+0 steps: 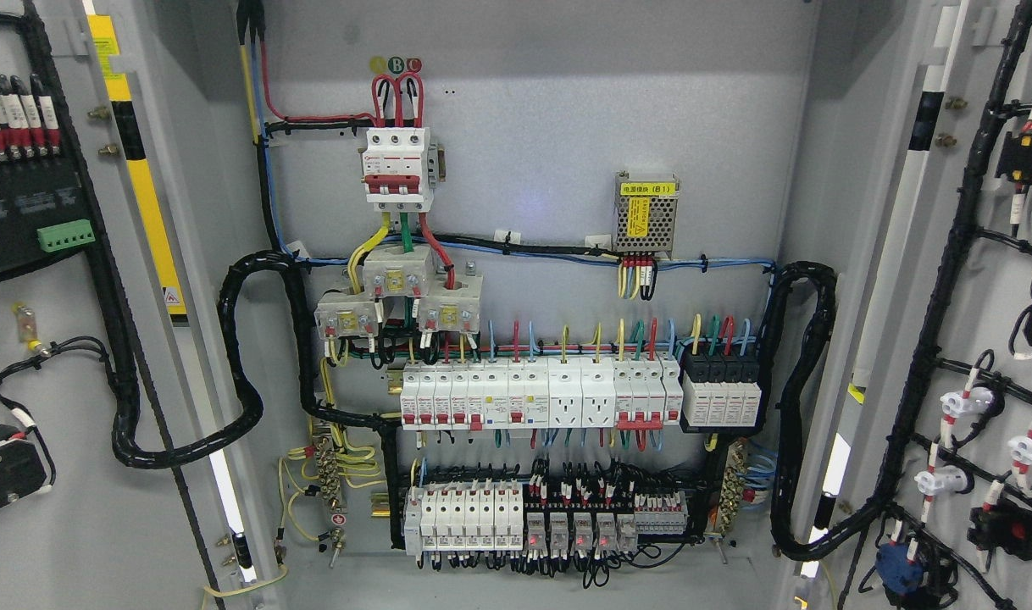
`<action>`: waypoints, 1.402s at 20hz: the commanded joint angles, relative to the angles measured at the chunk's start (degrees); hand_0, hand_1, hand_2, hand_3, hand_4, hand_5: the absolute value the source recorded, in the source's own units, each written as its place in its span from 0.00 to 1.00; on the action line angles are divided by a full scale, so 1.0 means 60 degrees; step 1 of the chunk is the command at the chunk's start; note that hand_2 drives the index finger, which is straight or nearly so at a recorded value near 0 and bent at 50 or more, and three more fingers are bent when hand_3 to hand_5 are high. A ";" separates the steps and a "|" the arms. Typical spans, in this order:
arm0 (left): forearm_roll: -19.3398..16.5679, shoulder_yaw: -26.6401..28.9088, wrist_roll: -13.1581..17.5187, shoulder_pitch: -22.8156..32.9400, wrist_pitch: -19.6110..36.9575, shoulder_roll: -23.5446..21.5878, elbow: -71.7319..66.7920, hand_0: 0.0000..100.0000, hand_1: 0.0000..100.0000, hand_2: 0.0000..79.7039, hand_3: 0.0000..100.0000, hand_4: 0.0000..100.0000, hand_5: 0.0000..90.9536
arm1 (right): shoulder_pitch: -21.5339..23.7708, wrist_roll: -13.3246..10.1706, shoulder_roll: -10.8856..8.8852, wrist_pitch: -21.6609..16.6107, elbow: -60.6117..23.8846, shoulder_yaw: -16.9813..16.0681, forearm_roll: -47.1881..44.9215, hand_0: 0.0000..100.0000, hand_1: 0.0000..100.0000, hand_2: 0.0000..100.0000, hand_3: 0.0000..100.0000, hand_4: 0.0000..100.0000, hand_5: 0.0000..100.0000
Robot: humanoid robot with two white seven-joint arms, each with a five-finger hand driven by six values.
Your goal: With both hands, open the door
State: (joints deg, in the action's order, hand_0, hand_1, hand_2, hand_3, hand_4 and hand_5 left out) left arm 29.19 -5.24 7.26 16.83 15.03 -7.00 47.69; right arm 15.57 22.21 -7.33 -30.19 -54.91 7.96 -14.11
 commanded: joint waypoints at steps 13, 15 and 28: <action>-0.1041 -0.0943 0.0931 -0.1341 -0.0045 0.0771 -0.7348 0.12 0.56 0.00 0.00 0.00 0.00 | -0.0882 -0.1192 0.0987 0.5045 0.7100 -0.0345 0.0872 0.00 0.50 0.04 0.00 0.00 0.00; -0.1041 -0.0943 0.0549 -0.1355 -0.0103 0.0727 -0.7362 0.12 0.56 0.00 0.00 0.00 0.00 | -0.0925 -0.1605 0.0987 0.5367 0.6998 -0.0345 0.0872 0.00 0.50 0.04 0.00 0.00 0.00; -0.1041 -0.0943 0.0167 -0.1502 -0.0615 0.0653 -0.7362 0.12 0.56 0.00 0.00 0.00 0.00 | -0.1394 -0.2588 0.0987 0.5852 0.6851 -0.0331 0.0886 0.00 0.50 0.04 0.00 0.00 0.00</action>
State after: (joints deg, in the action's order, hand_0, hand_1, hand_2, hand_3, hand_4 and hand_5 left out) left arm 23.07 -10.44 8.28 8.41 12.69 -3.02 7.63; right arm 8.30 7.20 -0.58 4.92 -16.80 6.30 -8.83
